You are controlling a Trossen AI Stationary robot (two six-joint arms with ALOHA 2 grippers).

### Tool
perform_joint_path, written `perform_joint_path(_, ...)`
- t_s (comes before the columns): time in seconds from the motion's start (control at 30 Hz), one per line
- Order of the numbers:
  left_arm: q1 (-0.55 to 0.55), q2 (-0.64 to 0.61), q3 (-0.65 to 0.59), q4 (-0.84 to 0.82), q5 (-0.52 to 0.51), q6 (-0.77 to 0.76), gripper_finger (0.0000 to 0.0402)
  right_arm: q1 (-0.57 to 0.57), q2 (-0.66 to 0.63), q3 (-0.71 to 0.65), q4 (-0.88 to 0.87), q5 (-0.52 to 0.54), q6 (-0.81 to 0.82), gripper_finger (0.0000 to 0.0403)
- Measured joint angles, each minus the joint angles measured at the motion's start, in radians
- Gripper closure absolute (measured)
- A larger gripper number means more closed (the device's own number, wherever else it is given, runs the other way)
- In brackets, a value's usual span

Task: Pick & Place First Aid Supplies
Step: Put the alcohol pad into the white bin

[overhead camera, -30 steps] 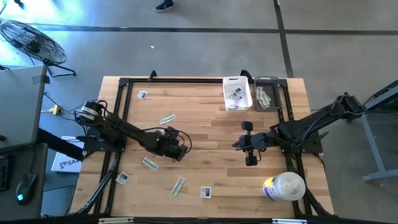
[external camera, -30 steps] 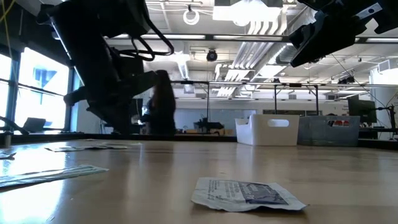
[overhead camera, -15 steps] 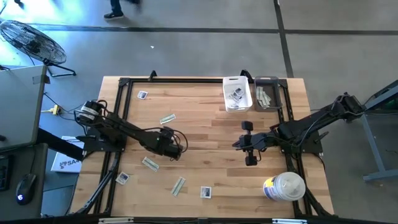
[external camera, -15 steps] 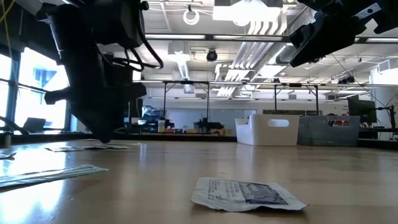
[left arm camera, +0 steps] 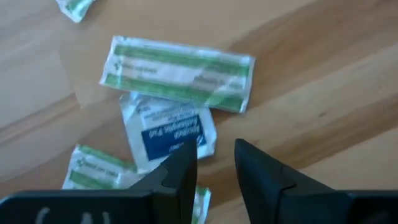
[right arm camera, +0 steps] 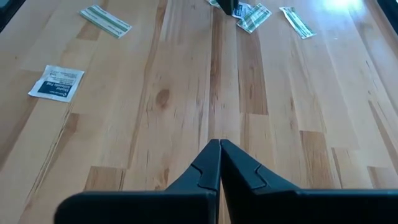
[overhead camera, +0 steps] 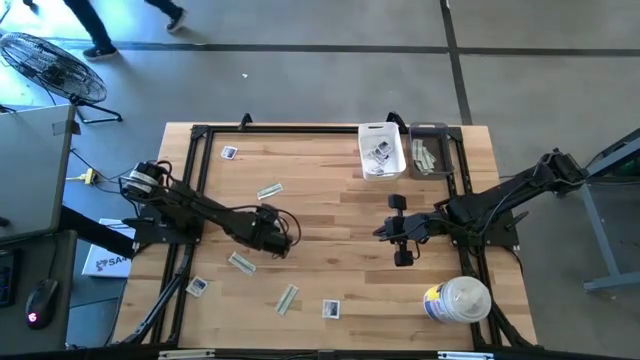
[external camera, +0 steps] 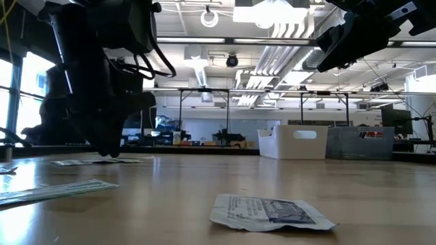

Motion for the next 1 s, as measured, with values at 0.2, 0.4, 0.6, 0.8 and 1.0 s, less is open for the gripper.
perform_joint_path(0.2,0.000,0.000,-0.008,0.011,-0.022,-0.029,0.0294,0.000,0.000,0.000,0.002,-0.001,0.000,0.0400)
perform_joint_path(0.4,0.000,-0.001,-0.064,0.052,0.001,-0.054,0.0294,0.000,0.000,0.000,0.002,-0.001,0.000,0.0401)
perform_joint_path(0.6,-0.001,-0.004,-0.096,0.096,-0.009,-0.053,0.0305,0.000,0.000,0.000,0.002,-0.001,0.012,0.0399)
perform_joint_path(0.8,-0.001,-0.002,-0.097,0.105,-0.023,-0.053,0.0373,0.000,0.000,0.000,0.003,-0.001,0.016,0.0401)
perform_joint_path(1.0,-0.001,-0.010,-0.097,0.102,-0.027,-0.047,0.0391,0.000,0.000,0.000,0.006,-0.001,0.016,0.0400)
